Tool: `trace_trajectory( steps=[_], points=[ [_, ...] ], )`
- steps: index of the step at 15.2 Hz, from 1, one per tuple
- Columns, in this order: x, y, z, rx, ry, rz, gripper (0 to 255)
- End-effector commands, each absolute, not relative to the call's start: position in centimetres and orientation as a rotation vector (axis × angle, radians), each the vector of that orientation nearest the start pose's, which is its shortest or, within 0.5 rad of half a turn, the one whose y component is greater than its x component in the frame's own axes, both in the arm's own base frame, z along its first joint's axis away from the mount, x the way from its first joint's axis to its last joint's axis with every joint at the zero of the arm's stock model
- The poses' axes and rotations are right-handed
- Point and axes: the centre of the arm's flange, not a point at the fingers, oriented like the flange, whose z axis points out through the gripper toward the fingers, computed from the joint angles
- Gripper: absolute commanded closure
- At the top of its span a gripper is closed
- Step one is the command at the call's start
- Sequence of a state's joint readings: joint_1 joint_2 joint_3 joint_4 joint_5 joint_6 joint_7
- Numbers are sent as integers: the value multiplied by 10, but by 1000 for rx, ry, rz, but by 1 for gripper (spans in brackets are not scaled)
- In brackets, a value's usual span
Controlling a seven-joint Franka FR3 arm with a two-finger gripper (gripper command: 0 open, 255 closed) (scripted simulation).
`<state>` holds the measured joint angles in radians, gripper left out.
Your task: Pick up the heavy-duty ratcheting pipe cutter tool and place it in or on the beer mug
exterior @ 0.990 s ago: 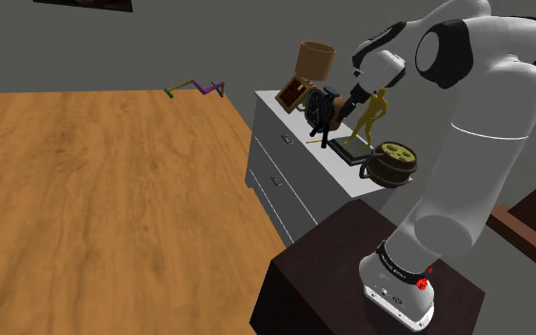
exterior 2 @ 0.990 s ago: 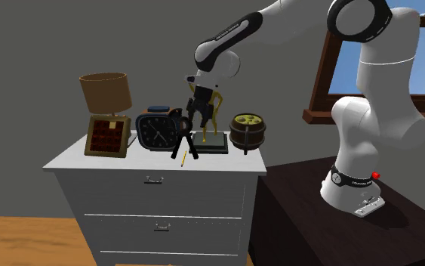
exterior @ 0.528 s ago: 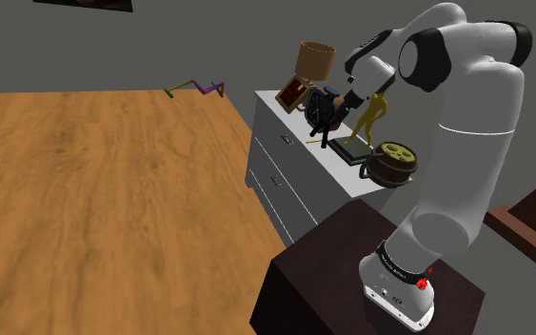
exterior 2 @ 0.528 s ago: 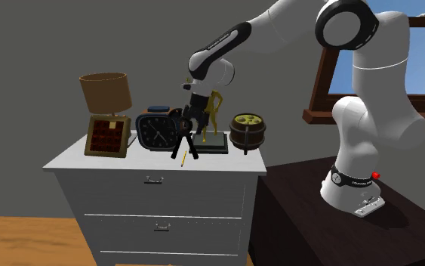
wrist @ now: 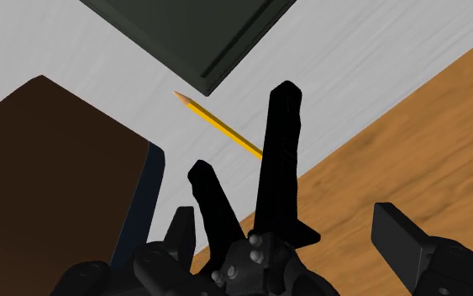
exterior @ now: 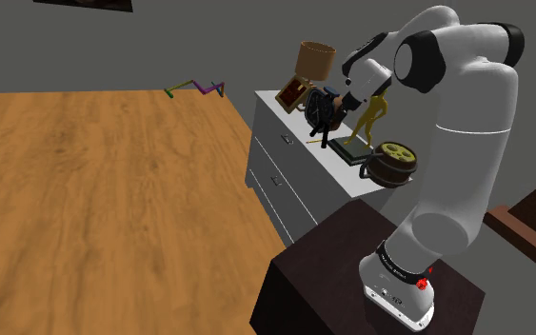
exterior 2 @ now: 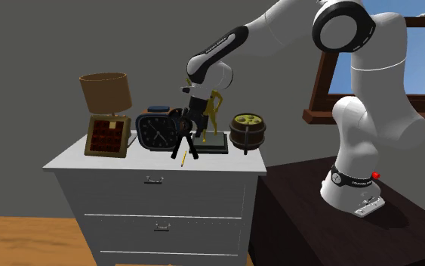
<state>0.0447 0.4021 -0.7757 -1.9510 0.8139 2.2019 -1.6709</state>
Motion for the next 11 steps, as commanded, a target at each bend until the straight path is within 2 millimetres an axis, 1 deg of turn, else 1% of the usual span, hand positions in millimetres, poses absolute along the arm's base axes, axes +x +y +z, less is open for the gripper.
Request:
trace_trajectory(
  steps=[1, 2, 11],
  points=[
    [488, -371, 327, -2891, -717, -532, 0],
    [488, -371, 327, -2891, -717, -532, 255],
    [488, -371, 327, -2891, -717, -532, 255]
  ],
)
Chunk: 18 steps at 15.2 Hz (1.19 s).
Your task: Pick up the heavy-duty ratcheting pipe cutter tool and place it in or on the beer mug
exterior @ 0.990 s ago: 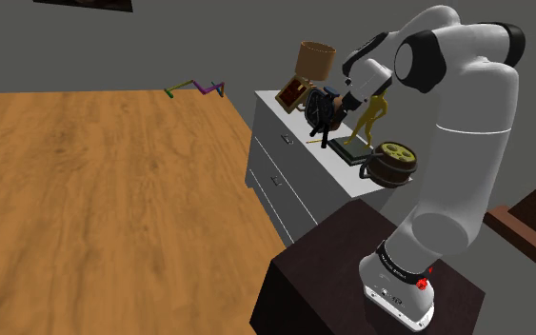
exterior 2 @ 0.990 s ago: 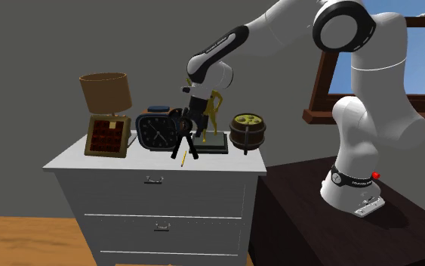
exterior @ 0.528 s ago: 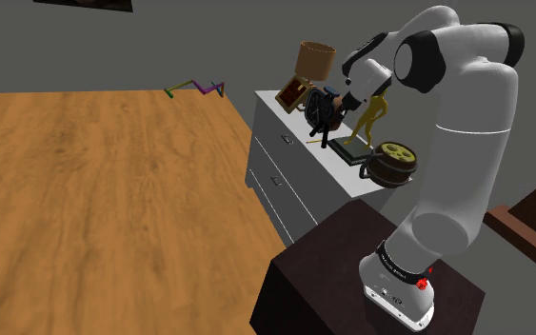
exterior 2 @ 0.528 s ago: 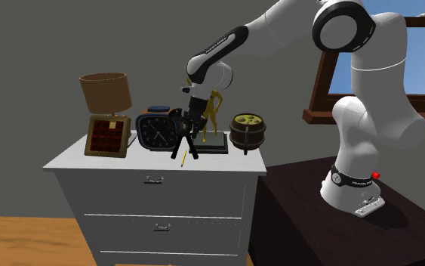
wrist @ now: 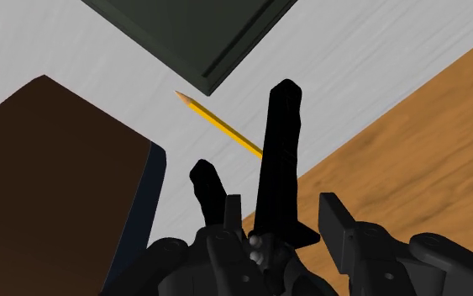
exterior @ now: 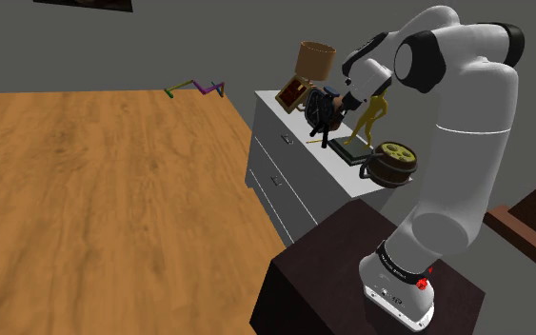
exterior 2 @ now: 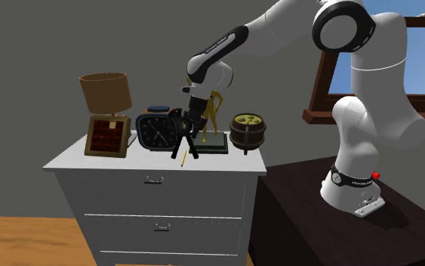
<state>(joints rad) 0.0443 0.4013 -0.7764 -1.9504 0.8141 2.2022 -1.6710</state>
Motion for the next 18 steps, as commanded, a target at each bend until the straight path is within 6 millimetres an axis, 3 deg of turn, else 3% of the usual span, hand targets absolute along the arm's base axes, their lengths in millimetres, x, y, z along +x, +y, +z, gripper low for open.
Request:
trace_trajectory(
  steps=[1, 18],
  points=[
    [488, -371, 332, -2891, -716, -532, 255],
    [488, -371, 422, -2891, -717, -532, 255]
  ],
)
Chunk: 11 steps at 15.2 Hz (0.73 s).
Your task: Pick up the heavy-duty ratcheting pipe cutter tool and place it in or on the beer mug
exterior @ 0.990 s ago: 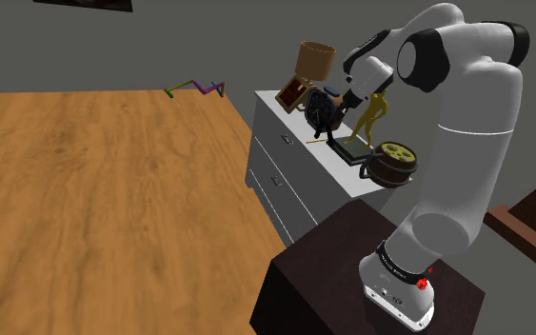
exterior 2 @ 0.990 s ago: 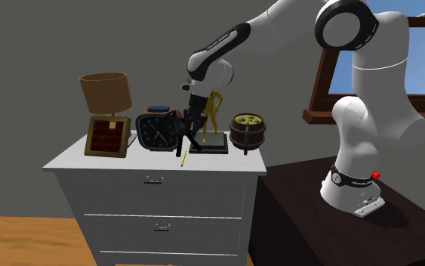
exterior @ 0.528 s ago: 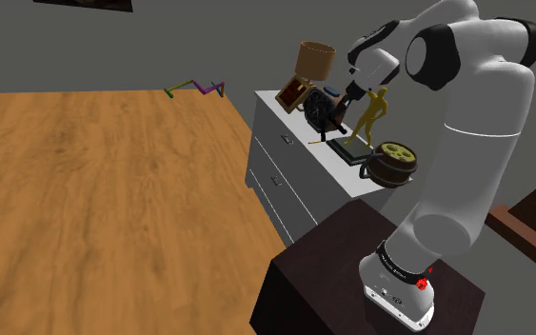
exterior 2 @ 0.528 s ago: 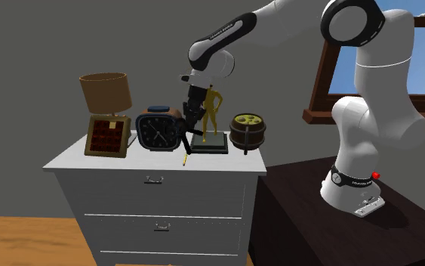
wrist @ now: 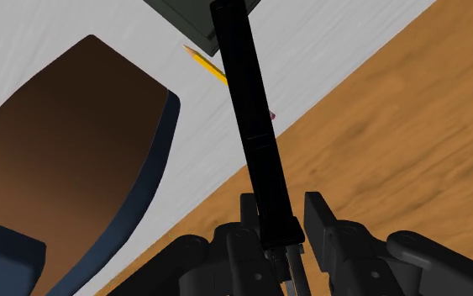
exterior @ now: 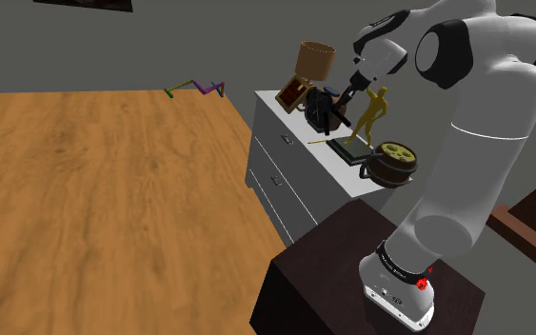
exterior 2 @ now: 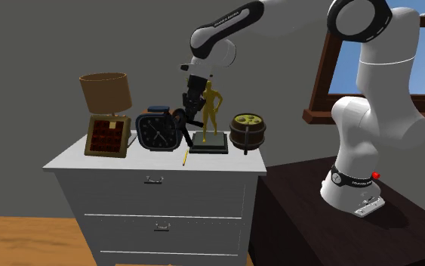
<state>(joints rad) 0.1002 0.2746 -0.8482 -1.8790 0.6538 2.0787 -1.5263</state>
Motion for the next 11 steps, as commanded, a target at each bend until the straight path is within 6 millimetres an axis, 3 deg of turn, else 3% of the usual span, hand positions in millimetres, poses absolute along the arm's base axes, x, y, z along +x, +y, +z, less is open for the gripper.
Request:
trace_trajectory(
  steps=[1, 11],
  points=[
    [488, -371, 427, -2891, -717, -532, 255],
    [488, -371, 480, -2891, -717, -532, 255]
  ],
)
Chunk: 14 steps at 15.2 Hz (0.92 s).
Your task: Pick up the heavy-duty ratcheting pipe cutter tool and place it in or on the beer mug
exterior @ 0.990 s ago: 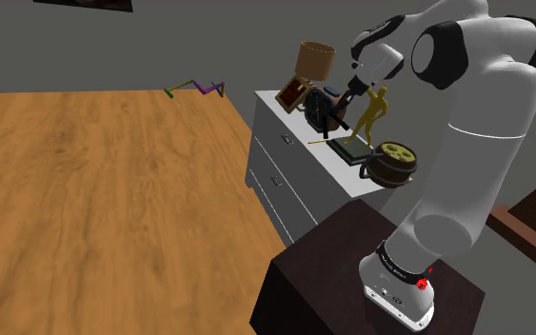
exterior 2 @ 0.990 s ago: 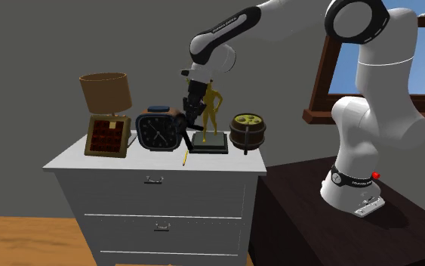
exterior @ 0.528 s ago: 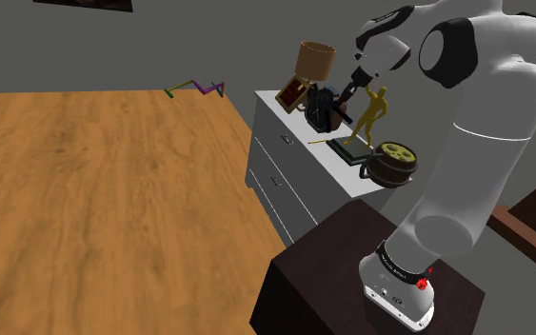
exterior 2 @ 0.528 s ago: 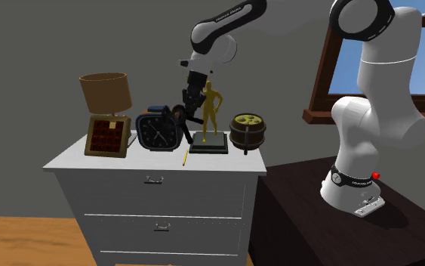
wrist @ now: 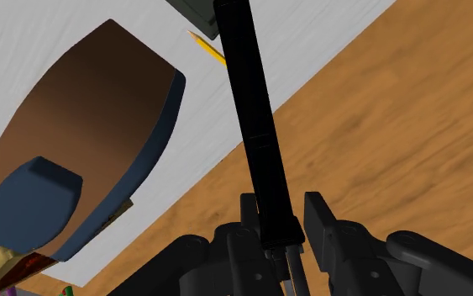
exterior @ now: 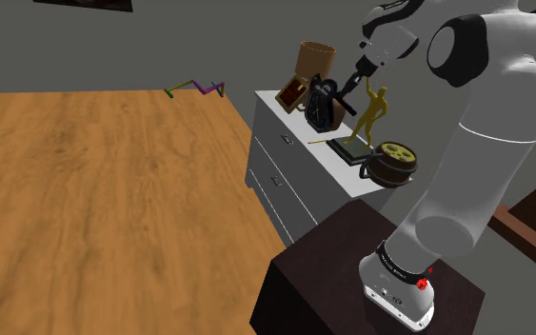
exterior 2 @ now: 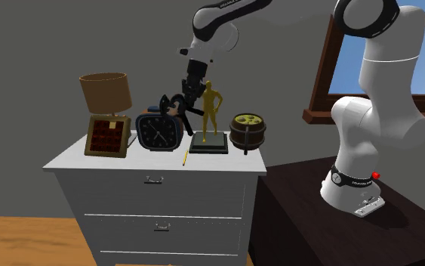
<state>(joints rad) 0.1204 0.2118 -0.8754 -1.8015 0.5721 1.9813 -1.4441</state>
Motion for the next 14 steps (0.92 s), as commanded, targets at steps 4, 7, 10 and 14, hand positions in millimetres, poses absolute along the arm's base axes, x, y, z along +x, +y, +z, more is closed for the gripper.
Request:
trace_trajectory(
  steps=[4, 7, 10, 14],
  points=[
    [488, -371, 501, -2891, -717, -532, 255],
    [488, -371, 517, -2891, -717, -532, 255],
    [488, -371, 533, -2891, -717, -532, 255],
    [475, -372, 548, -2891, -717, -532, 255]
  ],
)
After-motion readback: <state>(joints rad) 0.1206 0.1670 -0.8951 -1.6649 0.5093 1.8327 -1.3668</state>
